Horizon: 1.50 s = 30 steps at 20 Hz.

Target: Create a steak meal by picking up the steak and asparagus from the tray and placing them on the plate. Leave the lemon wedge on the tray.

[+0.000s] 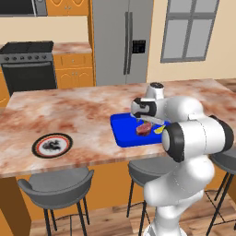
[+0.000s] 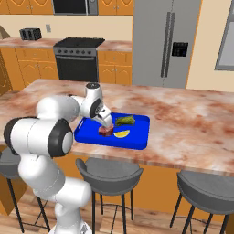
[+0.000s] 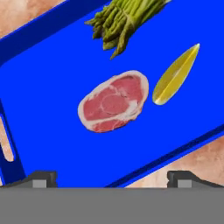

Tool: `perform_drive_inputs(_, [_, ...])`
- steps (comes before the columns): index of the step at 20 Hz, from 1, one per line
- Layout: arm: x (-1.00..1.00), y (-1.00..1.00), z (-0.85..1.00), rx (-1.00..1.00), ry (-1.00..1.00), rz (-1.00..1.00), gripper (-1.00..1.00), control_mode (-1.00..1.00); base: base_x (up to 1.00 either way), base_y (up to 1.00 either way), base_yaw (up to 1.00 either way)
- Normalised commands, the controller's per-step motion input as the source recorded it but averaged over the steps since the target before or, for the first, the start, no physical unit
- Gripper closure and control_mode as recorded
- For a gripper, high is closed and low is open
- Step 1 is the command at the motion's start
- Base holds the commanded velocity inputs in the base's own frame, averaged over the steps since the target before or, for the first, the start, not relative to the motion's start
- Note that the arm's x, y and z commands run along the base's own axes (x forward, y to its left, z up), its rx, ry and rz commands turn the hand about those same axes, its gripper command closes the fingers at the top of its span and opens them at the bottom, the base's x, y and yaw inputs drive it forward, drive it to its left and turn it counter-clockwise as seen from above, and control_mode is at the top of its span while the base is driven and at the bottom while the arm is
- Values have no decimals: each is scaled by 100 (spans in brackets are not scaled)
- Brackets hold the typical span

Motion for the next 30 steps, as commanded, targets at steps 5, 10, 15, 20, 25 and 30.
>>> perform_drive_inputs(5, [18, 7, -26, 0, 11, -6, -100, -100, 0, 0, 0])
perform_drive_inputs(10, [19, 9, -24, 0, 6, -7, -100, -100, 0, 0, 0])
perform_drive_inputs(15, [26, 10, -26, 0, 5, -8, -100, -100, 0, 0, 0])
perform_drive_inputs(20, [22, 7, -27, 0, 1, -8, -100, -100, 0, 0, 0])
perform_drive_inputs(25, [25, 0, -26, 0, 0, -6, -100, -100, 0, 0, 0])
perform_drive_inputs(30, [30, 0, -28, 0, 0, -4, -100, -100, 0, 0, 0])
